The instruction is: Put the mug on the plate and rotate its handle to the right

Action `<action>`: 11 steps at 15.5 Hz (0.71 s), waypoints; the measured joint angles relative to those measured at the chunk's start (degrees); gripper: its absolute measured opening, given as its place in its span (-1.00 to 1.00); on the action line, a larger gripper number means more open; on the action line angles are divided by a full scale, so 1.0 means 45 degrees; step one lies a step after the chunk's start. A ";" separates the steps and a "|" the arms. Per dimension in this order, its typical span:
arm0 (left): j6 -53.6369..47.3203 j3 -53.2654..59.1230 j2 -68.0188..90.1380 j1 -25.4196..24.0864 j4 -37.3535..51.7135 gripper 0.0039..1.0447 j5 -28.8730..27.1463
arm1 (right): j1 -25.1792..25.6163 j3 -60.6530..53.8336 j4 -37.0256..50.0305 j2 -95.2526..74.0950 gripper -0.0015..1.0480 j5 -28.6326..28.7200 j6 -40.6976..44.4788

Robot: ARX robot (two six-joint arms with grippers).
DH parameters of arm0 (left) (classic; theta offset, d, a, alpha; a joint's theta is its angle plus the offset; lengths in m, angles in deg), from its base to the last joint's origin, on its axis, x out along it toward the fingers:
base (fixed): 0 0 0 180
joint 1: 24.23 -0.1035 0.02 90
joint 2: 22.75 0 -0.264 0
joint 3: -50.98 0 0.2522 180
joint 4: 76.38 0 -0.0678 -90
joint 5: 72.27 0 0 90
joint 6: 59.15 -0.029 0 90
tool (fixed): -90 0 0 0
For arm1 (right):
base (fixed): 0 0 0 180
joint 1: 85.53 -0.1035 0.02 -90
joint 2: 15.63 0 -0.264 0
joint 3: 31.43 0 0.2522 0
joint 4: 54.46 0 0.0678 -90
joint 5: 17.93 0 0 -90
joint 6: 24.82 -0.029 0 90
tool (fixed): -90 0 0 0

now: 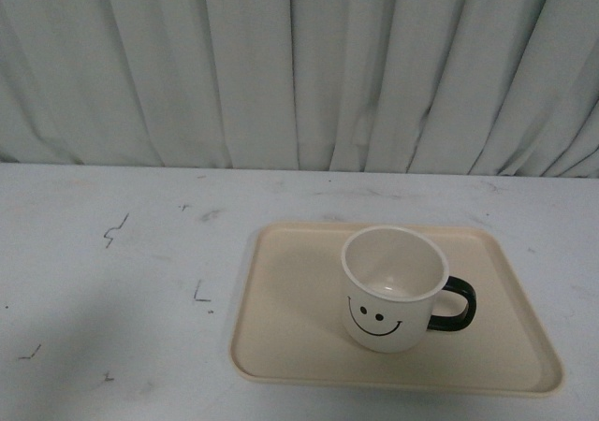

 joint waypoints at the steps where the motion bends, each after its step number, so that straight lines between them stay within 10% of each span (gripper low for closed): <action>1: 0.0005 0.0126 -0.0447 -0.0010 -0.0287 -0.97 -0.0010 | 0.0000 0.0000 0.0000 0.0000 0.87 0.0000 0.0000; 11: 0.0005 0.0719 -0.3424 -0.0010 -0.2429 -0.97 -0.0010 | 0.0000 0.0000 -0.0005 0.0000 0.87 0.0000 0.0000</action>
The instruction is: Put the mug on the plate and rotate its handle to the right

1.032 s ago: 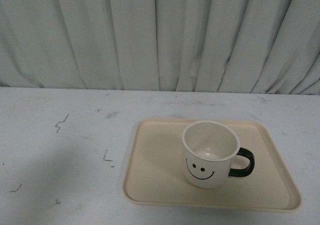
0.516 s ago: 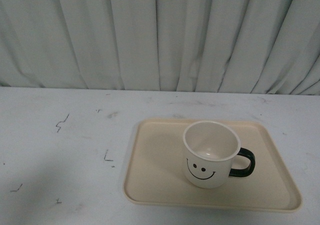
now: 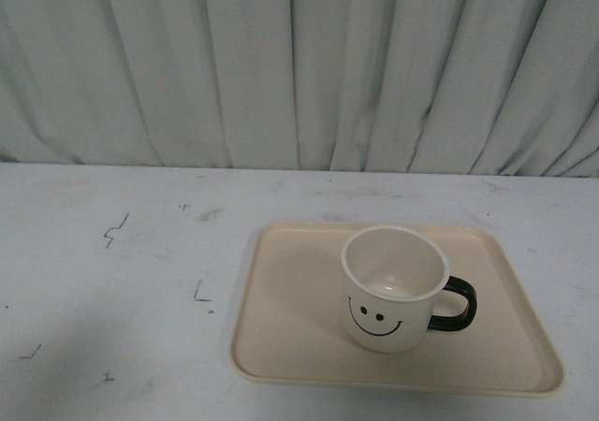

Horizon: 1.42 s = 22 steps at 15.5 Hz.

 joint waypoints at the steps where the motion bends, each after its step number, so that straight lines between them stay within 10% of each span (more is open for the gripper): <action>1: -0.0005 0.0000 -0.0330 0.0000 -0.0321 -0.97 0.0000 | 0.0000 0.0000 0.0000 0.0000 0.87 0.0000 0.0000; 11: -0.0005 -0.0010 -0.3657 -0.0005 -0.3857 -0.97 -0.0015 | 0.0000 0.0000 0.0010 0.0000 0.87 0.0000 0.0000; 16: -0.0005 -0.0010 -0.3657 -0.0005 -0.3803 0.08 0.0000 | -0.0311 0.0058 0.0690 -0.0578 0.87 -0.0364 -0.0155; 19: -0.0010 -0.0010 -0.3657 -0.0005 -0.3803 0.86 0.0000 | -0.2186 0.3653 0.2419 -0.7708 0.87 -0.0597 -0.1413; 22: -0.0015 -0.0010 -0.3657 -0.0005 -0.3803 0.88 -0.0005 | -0.2220 0.6887 -0.0073 -1.3610 0.87 0.0466 -0.1379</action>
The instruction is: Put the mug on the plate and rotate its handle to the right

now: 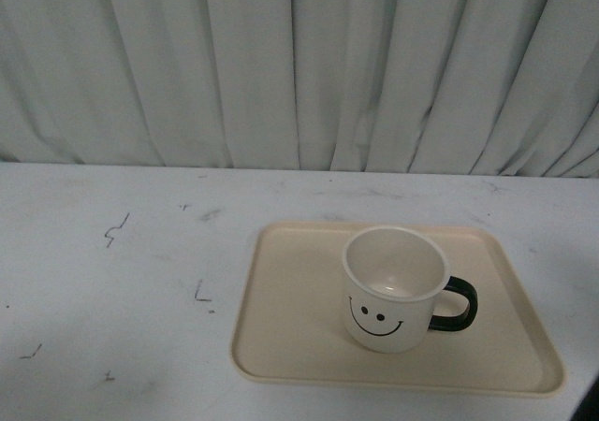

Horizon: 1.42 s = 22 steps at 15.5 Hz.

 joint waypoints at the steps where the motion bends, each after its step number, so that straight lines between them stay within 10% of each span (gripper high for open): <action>1: 0.0000 0.0000 0.0000 0.0000 0.0000 0.88 0.0005 | 0.0063 0.0656 0.0073 -0.1209 0.87 0.0204 -0.0078; 22: 0.0000 0.0000 0.0000 0.0000 0.0000 0.88 0.0005 | -0.1846 0.5756 0.1860 -1.1084 0.87 0.0413 0.0175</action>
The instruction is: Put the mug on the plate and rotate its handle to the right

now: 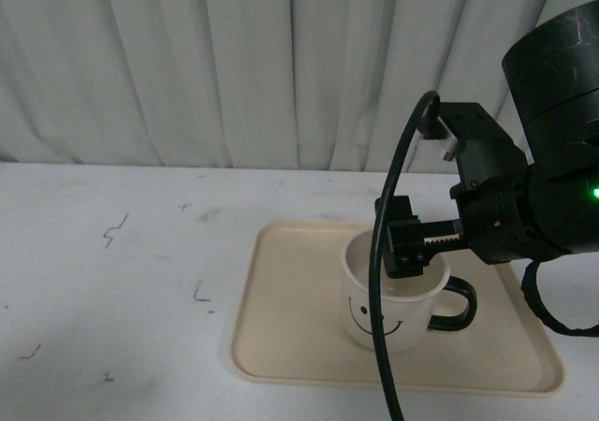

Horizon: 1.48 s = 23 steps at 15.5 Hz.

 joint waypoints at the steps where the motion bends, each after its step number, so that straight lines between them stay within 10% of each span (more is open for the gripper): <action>1: 0.0000 0.0000 0.0000 0.0000 0.0000 0.88 0.0000 | 0.0024 0.0073 -0.0034 -0.0141 0.87 0.0024 -0.0068; 10: 0.0000 0.0000 0.0000 0.0000 0.0000 0.88 0.0000 | 0.0248 0.0685 -0.0447 -0.0908 -0.87 0.0058 0.0228; 23: 0.0000 0.0000 0.0000 0.0000 0.0000 0.88 0.0000 | 0.1103 0.1637 -0.2798 0.0549 -0.93 0.2336 0.7077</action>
